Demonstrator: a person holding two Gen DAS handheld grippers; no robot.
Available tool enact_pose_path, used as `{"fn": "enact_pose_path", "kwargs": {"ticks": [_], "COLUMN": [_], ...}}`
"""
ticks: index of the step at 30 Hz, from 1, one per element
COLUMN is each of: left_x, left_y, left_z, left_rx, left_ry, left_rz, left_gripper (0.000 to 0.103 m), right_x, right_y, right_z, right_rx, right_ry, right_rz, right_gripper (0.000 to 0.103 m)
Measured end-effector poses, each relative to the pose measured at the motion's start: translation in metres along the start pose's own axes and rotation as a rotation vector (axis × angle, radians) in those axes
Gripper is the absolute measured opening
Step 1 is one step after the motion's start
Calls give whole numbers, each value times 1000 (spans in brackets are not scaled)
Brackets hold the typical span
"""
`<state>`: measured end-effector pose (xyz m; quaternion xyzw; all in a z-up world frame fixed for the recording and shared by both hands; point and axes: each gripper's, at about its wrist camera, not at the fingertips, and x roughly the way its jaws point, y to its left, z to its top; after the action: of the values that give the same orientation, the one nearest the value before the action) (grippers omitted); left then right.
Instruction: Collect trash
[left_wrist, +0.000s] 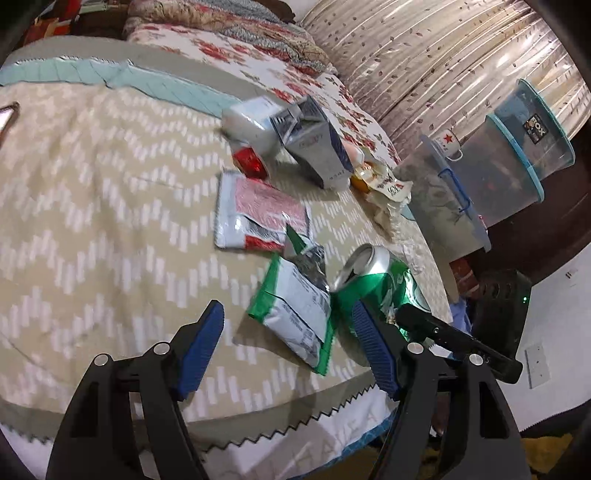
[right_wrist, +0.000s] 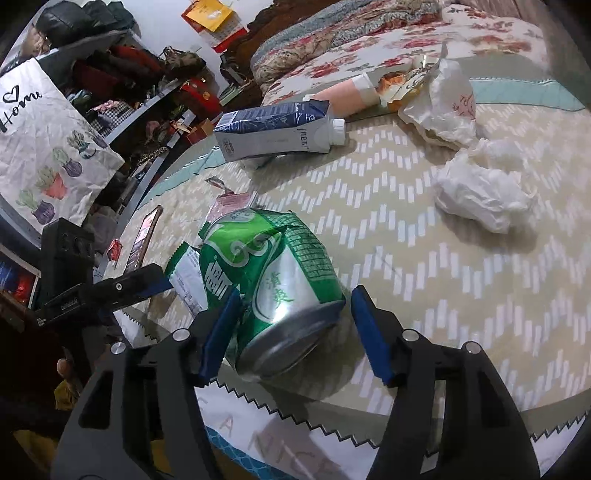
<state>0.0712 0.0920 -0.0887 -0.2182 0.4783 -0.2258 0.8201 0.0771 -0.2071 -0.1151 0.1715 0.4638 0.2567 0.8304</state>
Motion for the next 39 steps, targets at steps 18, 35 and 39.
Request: {"fn": "enact_pose_path", "kwargs": {"ticks": [18,35,39], "left_x": [21,35,39], "left_y": [-24,-96,-130], "left_z": [6,30,39], "left_rx": [30,211,286], "left_ry": [25,21,16], "left_rz": [-69,-39,-44], "left_gripper": [2,2,2], "right_x": [7,-26,-52], "right_y": [8,-31,-38], "right_z": [5,-5,-3], "right_rx": [-18,108,91], "right_ry": [17,-32,-130], "right_rz": [111,209,175], "right_gripper": [57,53,53]}}
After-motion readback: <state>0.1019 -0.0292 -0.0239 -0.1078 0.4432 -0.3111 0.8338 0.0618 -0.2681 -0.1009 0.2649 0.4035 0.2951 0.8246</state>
